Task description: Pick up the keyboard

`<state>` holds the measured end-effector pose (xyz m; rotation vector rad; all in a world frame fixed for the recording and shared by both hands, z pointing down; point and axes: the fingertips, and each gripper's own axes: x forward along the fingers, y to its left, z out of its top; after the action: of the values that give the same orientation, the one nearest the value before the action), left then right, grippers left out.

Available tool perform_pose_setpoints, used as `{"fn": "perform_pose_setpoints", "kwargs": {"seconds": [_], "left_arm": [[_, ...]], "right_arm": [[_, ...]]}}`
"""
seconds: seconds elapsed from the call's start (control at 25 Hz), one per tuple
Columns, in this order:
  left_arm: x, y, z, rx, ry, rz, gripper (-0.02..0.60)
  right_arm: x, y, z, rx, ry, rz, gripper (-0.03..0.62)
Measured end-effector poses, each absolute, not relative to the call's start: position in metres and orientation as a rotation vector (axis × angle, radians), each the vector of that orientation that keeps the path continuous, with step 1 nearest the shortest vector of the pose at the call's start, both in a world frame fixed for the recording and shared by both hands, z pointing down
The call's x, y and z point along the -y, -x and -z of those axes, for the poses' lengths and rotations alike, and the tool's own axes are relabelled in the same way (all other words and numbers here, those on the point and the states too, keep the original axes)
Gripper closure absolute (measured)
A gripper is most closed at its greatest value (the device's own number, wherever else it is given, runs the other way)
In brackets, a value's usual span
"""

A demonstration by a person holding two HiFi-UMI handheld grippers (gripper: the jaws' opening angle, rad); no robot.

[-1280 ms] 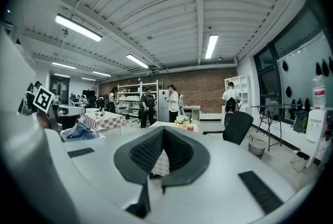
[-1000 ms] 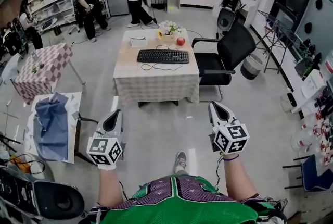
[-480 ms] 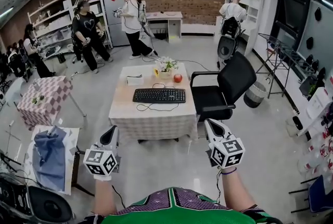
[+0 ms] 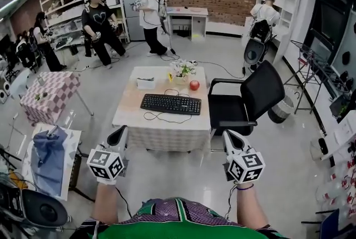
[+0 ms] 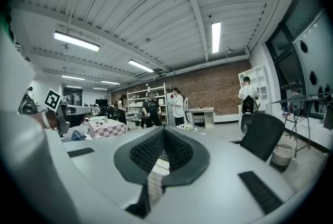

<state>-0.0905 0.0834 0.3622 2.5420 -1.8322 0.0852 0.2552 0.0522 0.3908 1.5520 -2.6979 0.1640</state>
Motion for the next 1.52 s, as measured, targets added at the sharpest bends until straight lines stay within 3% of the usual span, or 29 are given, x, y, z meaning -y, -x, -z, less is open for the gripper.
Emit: {"fn": "perform_pose_setpoints", "kwargs": {"seconds": [0.4, 1.04, 1.52], "left_arm": [[-0.027, 0.117, -0.386, 1.863, -2.451, -0.156, 0.563], [0.224, 0.192, -0.413, 1.681, -2.511, -0.103, 0.563], [0.326, 0.215, -0.435, 1.456, -2.575, -0.105, 0.563]], "right_arm": [[0.029, -0.235, -0.409, 2.713, -1.49, -0.245, 0.594], [0.234, -0.152, -0.388, 2.57, -1.603, -0.173, 0.594], [0.32, -0.112, -0.412, 2.449, -1.74, -0.259, 0.594]]}}
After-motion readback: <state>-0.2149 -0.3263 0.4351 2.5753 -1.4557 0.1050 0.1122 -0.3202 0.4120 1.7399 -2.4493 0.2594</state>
